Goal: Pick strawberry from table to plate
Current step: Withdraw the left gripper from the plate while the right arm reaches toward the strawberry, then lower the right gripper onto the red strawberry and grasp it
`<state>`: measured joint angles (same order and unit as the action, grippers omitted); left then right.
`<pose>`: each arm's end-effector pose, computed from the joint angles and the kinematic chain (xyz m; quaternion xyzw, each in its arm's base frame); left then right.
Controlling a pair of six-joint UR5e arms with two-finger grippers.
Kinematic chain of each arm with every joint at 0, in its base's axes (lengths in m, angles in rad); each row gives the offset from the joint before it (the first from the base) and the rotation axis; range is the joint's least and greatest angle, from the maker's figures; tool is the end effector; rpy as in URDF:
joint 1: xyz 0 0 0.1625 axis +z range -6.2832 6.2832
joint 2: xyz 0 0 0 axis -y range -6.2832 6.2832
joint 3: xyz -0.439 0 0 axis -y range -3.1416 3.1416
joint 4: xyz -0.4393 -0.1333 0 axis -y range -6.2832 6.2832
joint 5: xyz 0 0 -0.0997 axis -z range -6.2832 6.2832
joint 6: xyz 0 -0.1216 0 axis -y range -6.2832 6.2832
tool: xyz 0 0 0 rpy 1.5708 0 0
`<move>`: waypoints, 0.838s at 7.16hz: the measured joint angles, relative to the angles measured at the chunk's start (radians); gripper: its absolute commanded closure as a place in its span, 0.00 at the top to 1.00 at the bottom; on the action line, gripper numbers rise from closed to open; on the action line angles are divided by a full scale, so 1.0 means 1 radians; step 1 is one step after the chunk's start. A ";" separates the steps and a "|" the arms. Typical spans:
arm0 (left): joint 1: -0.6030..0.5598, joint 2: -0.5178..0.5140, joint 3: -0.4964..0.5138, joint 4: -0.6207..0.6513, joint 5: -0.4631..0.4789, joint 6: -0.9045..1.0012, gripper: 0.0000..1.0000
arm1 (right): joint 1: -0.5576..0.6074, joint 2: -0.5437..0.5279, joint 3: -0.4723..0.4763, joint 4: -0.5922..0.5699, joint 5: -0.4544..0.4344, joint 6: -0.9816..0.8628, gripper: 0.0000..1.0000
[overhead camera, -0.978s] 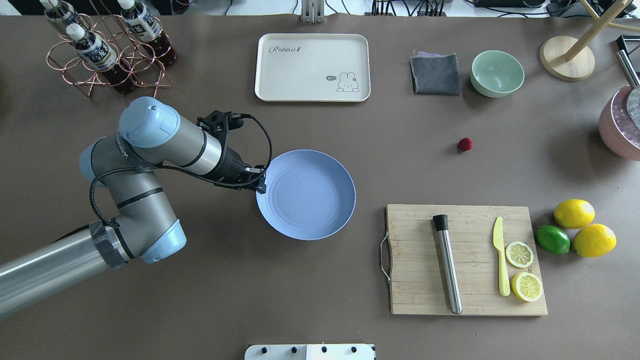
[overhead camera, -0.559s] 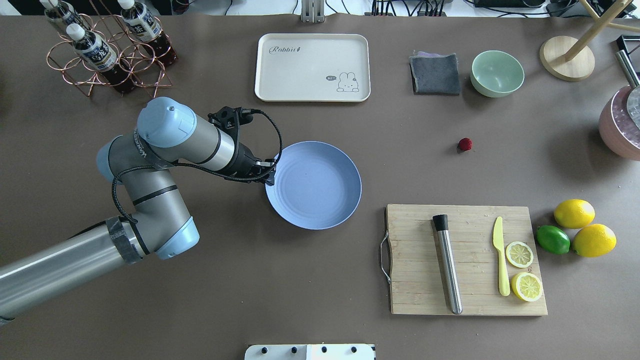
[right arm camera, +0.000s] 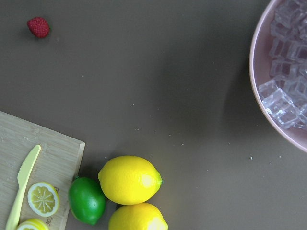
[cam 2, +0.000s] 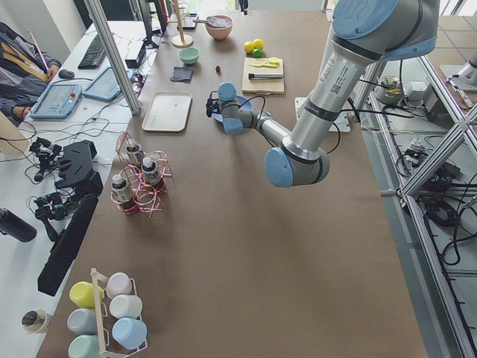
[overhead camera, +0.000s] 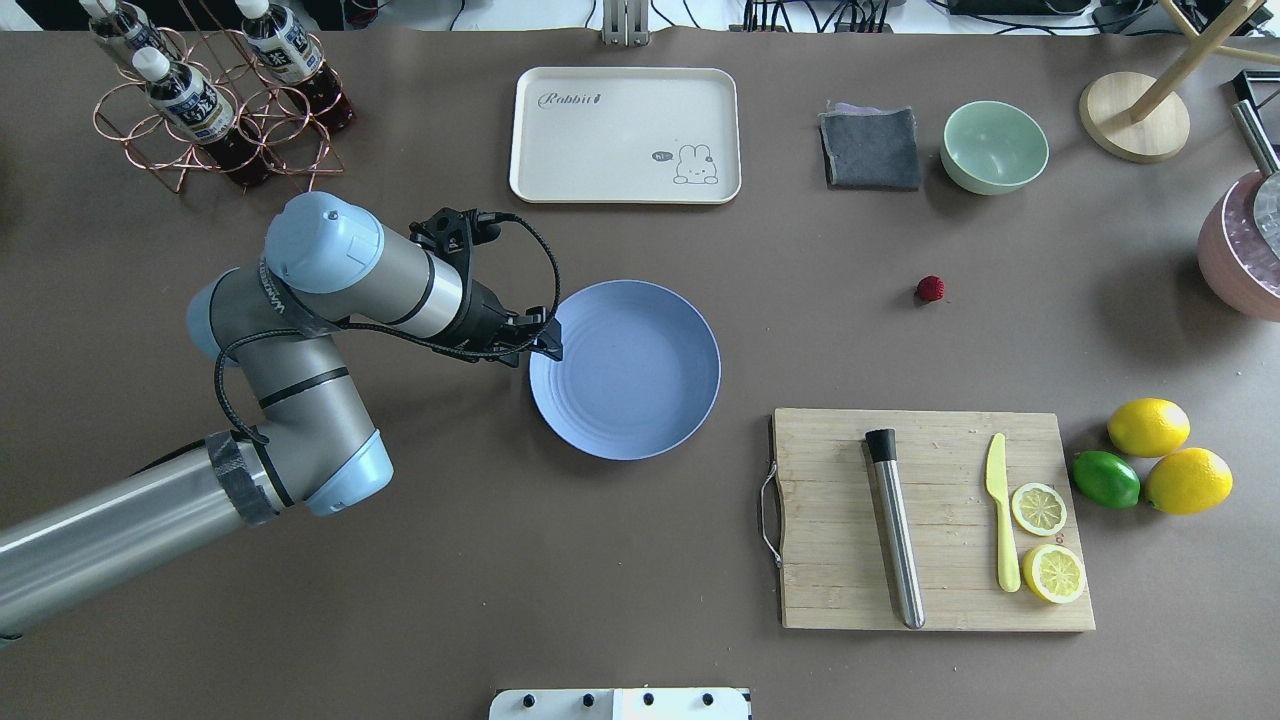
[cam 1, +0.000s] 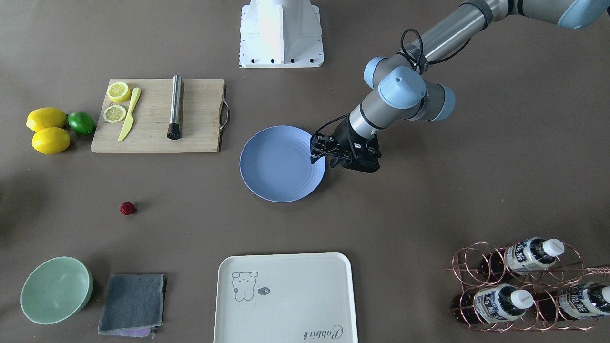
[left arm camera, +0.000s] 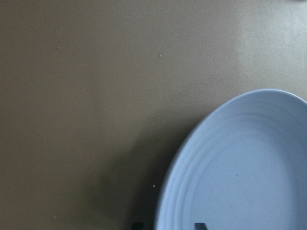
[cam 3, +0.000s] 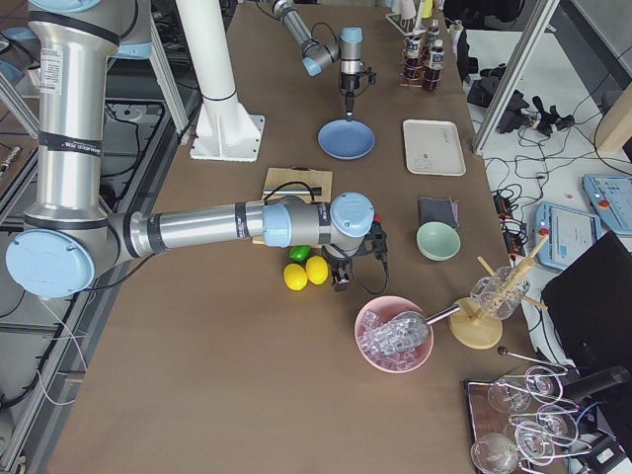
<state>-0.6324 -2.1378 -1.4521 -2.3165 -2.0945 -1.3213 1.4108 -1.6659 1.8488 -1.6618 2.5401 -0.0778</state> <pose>0.5752 -0.5114 0.2884 0.0381 0.5824 -0.0091 0.8119 -0.0464 -0.4948 0.5790 0.0215 -0.4667 -0.1261 0.8751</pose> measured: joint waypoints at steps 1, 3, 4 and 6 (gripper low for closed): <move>-0.033 0.052 -0.088 0.038 -0.018 0.003 0.97 | -0.041 0.057 -0.002 0.001 -0.003 0.103 0.99; -0.096 0.203 -0.277 0.098 -0.049 0.032 0.97 | -0.127 0.221 -0.075 0.001 -0.034 0.255 0.98; -0.118 0.272 -0.326 0.105 -0.052 0.075 0.97 | -0.174 0.302 -0.125 0.014 -0.054 0.334 0.98; -0.143 0.415 -0.417 0.107 -0.050 0.135 0.97 | -0.327 0.417 -0.231 0.200 -0.210 0.633 0.98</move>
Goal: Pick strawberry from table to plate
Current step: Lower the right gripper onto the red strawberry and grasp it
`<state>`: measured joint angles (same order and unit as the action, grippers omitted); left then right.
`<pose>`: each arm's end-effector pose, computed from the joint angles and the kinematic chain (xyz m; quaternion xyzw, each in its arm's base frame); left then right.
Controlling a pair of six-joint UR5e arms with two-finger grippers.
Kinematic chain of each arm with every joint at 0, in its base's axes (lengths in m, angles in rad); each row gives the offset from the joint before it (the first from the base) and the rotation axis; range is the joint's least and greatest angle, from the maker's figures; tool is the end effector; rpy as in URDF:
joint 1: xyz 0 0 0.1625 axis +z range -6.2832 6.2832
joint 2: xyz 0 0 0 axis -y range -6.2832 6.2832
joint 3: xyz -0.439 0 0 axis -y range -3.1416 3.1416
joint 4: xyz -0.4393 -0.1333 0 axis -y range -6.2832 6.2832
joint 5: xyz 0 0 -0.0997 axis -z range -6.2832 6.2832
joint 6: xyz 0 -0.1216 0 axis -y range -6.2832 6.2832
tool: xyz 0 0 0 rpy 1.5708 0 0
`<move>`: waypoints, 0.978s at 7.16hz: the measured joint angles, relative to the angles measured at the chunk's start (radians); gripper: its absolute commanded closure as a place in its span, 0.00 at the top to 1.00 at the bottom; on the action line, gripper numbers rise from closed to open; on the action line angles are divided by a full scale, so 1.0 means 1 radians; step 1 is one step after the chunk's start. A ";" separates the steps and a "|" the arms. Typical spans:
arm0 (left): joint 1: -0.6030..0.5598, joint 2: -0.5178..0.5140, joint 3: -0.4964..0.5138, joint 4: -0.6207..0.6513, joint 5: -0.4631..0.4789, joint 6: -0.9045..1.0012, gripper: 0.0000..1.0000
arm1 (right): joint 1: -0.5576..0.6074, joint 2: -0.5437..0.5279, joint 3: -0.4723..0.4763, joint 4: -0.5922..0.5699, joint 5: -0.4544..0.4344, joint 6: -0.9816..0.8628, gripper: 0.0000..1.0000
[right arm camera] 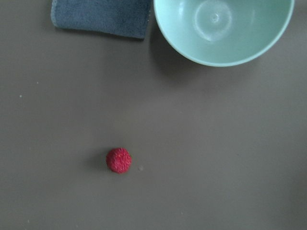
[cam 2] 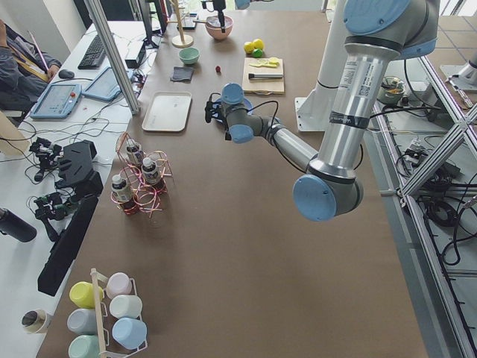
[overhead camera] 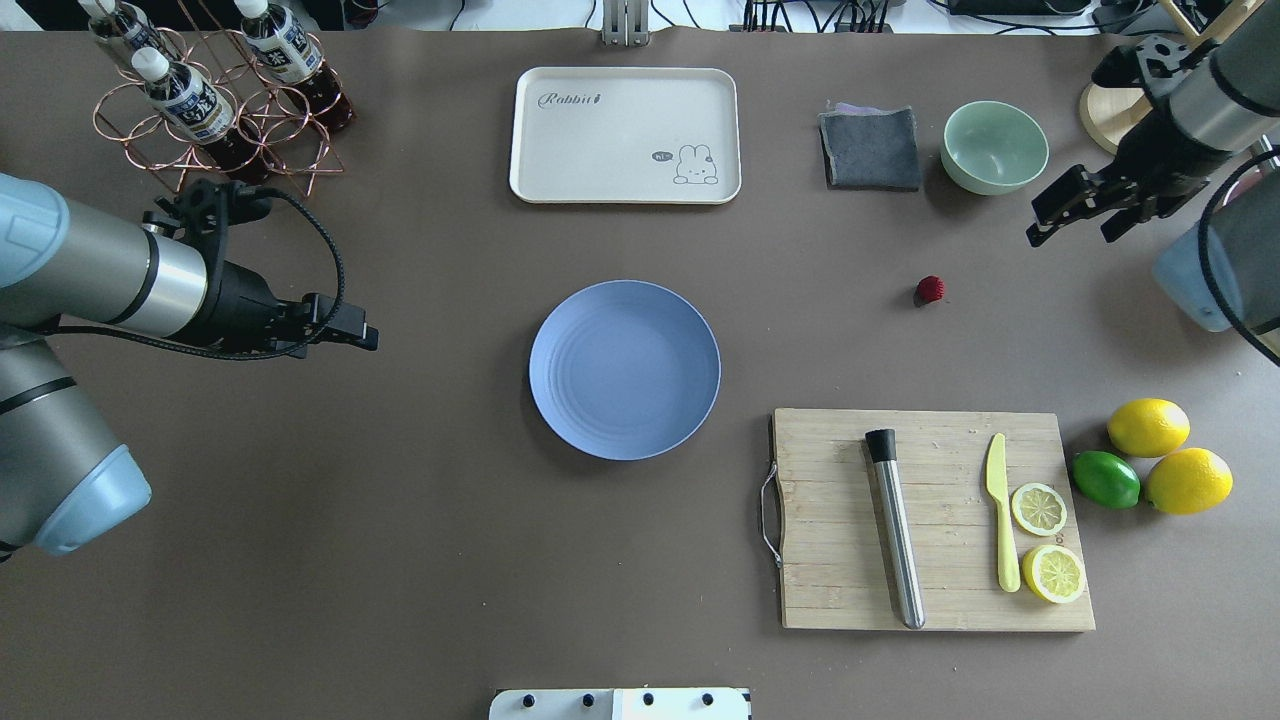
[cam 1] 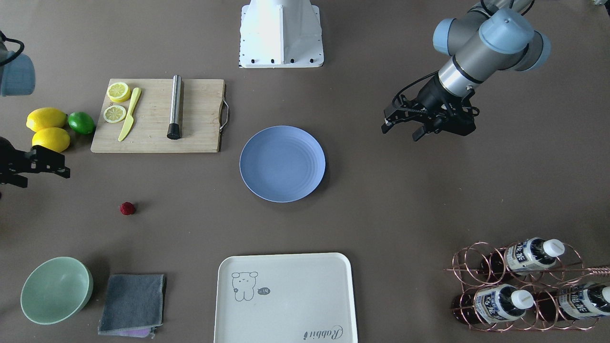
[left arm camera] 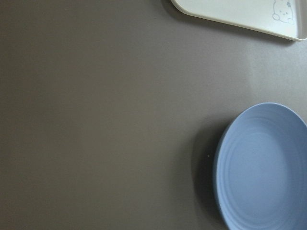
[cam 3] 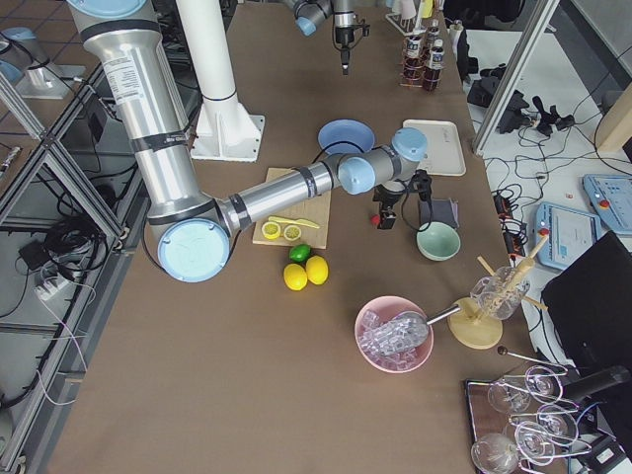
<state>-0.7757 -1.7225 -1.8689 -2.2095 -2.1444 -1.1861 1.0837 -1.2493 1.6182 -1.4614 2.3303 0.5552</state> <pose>0.3803 -0.4673 0.3645 0.0698 0.5480 -0.0157 0.8334 -0.2733 -0.6220 0.4530 0.0115 -0.4219 -0.0570 0.9048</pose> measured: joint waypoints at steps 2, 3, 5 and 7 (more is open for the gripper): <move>-0.002 0.058 -0.034 0.000 -0.004 0.010 0.97 | -0.120 0.067 -0.157 0.239 -0.108 0.203 0.97; -0.003 0.064 -0.039 -0.001 -0.004 0.010 0.97 | -0.153 0.092 -0.203 0.281 -0.140 0.230 0.94; -0.003 0.066 -0.042 -0.001 -0.004 0.010 0.97 | -0.182 0.098 -0.227 0.300 -0.169 0.235 0.90; -0.003 0.066 -0.037 -0.001 -0.001 0.010 0.97 | -0.198 0.093 -0.231 0.302 -0.178 0.229 0.61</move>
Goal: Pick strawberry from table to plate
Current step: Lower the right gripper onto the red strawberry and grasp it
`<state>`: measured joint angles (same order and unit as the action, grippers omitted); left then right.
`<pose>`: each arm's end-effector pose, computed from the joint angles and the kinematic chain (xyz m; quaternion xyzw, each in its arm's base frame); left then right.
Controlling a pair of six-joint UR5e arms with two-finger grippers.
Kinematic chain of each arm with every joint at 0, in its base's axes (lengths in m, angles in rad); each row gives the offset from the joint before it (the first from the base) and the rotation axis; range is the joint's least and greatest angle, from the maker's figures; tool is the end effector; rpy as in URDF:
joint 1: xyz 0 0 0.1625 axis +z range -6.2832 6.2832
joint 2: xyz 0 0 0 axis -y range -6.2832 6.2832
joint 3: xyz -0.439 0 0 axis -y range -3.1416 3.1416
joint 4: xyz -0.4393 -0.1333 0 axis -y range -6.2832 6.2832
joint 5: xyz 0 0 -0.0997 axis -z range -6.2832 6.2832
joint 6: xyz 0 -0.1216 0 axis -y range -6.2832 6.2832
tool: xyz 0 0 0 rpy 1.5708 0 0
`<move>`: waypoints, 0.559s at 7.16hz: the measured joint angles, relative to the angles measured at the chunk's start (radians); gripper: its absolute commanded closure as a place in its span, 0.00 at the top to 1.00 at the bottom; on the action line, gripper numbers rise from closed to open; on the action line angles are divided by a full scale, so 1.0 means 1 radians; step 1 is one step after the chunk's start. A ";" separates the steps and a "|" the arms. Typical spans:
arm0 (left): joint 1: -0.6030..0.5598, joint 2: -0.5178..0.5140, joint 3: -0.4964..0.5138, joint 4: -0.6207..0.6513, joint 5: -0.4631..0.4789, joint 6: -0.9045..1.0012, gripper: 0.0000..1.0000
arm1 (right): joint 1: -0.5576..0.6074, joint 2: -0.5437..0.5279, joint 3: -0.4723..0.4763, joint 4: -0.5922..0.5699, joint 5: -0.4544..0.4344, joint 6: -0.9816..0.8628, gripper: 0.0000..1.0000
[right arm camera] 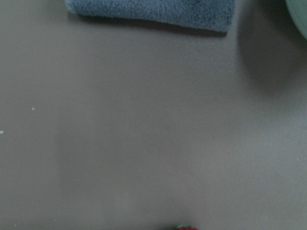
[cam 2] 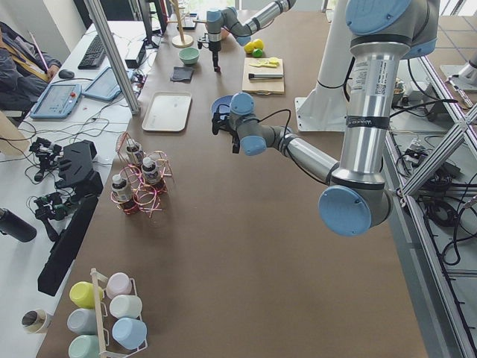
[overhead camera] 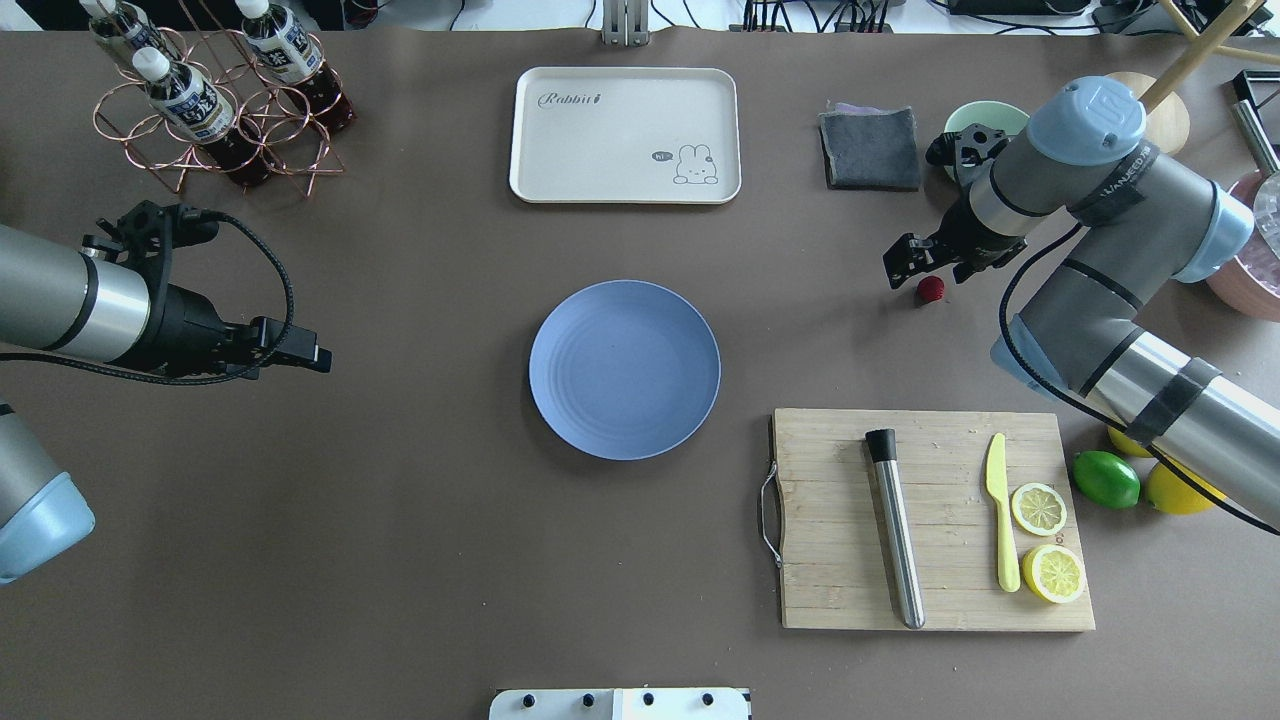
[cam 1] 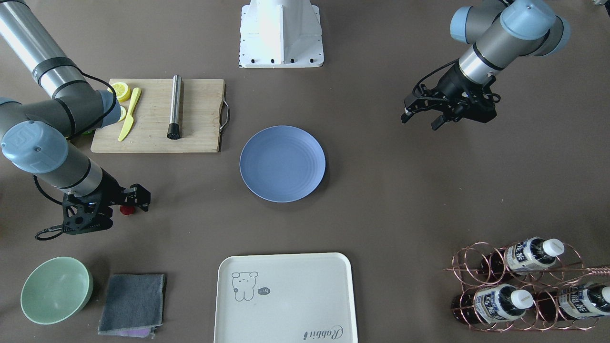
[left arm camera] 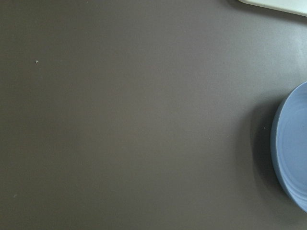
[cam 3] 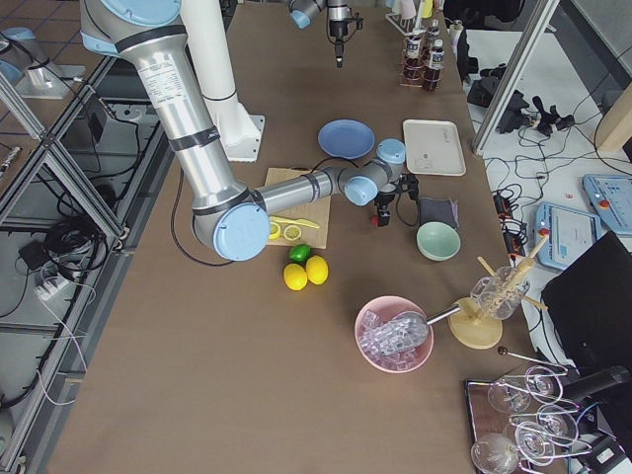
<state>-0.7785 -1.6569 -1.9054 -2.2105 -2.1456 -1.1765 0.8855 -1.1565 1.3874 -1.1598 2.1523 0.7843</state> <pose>0.3633 -0.4527 0.3833 0.0647 0.5393 -0.0172 0.8395 -0.4201 -0.6189 0.4855 0.0419 -0.4045 -0.0453 0.9125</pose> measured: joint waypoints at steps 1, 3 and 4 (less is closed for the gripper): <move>0.001 -0.001 0.001 0.000 0.001 0.000 0.97 | -0.008 -0.001 0.000 0.000 -0.002 0.000 0.17; 0.001 -0.003 0.003 0.000 0.003 0.000 0.97 | -0.008 0.001 -0.001 -0.005 0.002 -0.002 0.00; 0.002 -0.004 0.005 0.000 0.004 0.000 0.97 | 0.000 0.002 0.000 -0.008 0.007 -0.004 0.00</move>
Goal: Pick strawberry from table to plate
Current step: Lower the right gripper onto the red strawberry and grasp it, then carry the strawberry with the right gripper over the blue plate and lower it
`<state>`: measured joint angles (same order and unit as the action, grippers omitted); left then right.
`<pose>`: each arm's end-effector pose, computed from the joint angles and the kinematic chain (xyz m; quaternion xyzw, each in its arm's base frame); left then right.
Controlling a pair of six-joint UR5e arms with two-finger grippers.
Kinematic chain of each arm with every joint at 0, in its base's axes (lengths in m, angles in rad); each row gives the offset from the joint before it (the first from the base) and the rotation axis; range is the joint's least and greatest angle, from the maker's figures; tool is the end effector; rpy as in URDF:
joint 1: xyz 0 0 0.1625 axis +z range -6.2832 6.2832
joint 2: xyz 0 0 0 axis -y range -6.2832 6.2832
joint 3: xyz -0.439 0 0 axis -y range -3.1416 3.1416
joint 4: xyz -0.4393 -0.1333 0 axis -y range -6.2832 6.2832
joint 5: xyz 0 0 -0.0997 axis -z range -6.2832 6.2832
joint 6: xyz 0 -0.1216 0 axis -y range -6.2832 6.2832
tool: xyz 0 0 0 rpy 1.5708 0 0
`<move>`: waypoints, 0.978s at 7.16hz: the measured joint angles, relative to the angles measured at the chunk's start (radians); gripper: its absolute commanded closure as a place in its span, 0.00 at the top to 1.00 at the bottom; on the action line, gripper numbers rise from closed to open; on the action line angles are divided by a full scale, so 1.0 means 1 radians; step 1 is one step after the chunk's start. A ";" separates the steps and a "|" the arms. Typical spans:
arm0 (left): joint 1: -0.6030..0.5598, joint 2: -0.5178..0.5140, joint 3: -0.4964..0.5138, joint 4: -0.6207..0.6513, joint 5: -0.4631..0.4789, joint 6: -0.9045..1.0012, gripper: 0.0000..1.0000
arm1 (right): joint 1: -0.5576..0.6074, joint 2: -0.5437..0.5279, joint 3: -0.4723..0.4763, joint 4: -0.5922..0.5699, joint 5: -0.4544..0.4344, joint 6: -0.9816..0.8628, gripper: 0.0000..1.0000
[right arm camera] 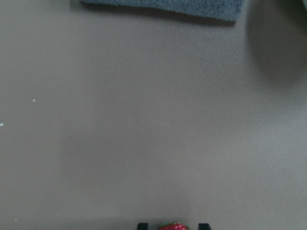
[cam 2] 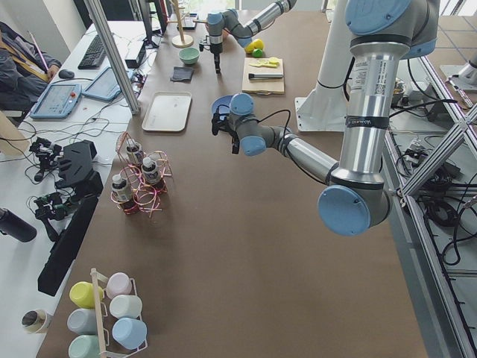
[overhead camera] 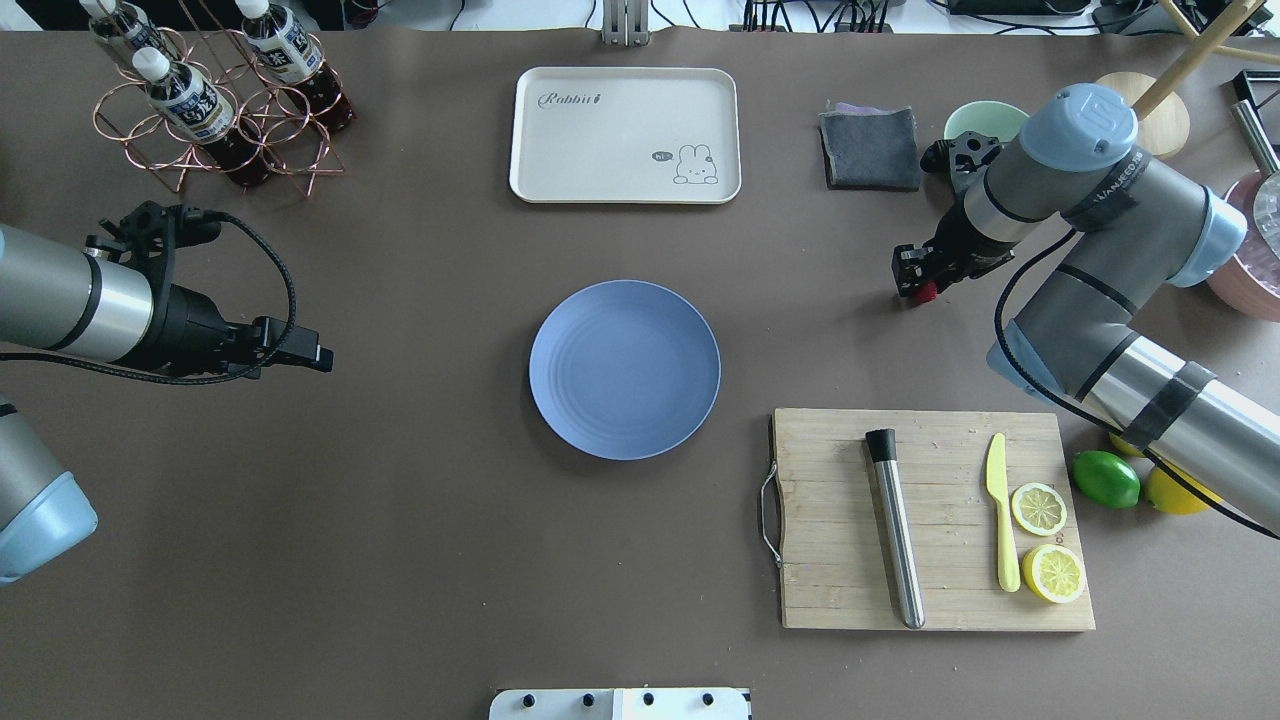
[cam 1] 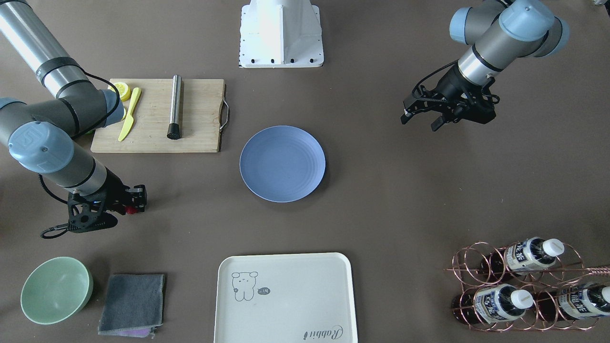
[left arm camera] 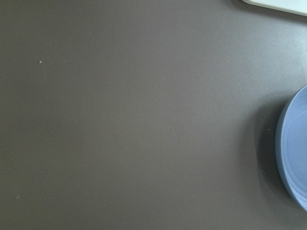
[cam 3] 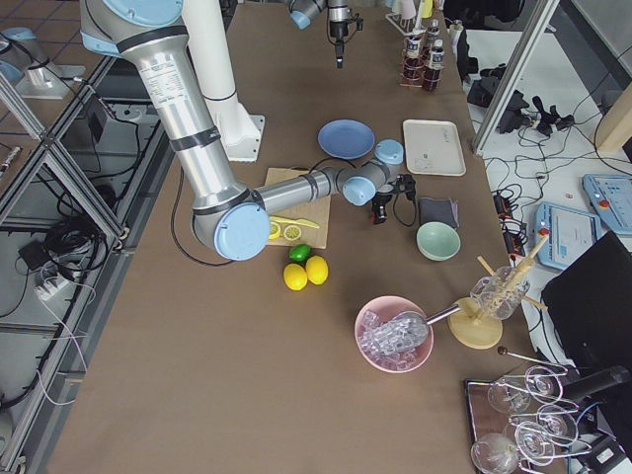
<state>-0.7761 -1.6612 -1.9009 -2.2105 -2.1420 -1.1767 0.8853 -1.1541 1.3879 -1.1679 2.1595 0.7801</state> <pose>0.3656 -0.4535 0.3834 0.0653 0.5387 -0.0173 0.8398 -0.4209 -0.6186 0.4842 0.0383 -0.4052 -0.0477 0.9122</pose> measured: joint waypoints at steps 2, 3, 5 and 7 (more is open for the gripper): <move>0.001 -0.002 0.004 0.000 0.002 0.000 0.97 | 0.020 0.016 0.015 -0.009 0.023 0.000 0.00; 0.001 -0.003 0.004 0.000 0.002 0.000 0.97 | 0.028 0.045 0.035 -0.036 0.044 0.006 0.00; -0.004 -0.001 0.005 0.000 0.001 0.002 0.97 | -0.014 0.133 0.095 -0.123 0.038 0.107 0.00; -0.061 0.024 0.008 0.019 -0.027 0.081 0.97 | -0.152 0.228 0.133 -0.151 -0.063 0.336 0.00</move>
<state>-0.8372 -1.6371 -1.8932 -2.1917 -2.1686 -1.0955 0.7331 -0.9259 1.5214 -1.3194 2.0967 1.1158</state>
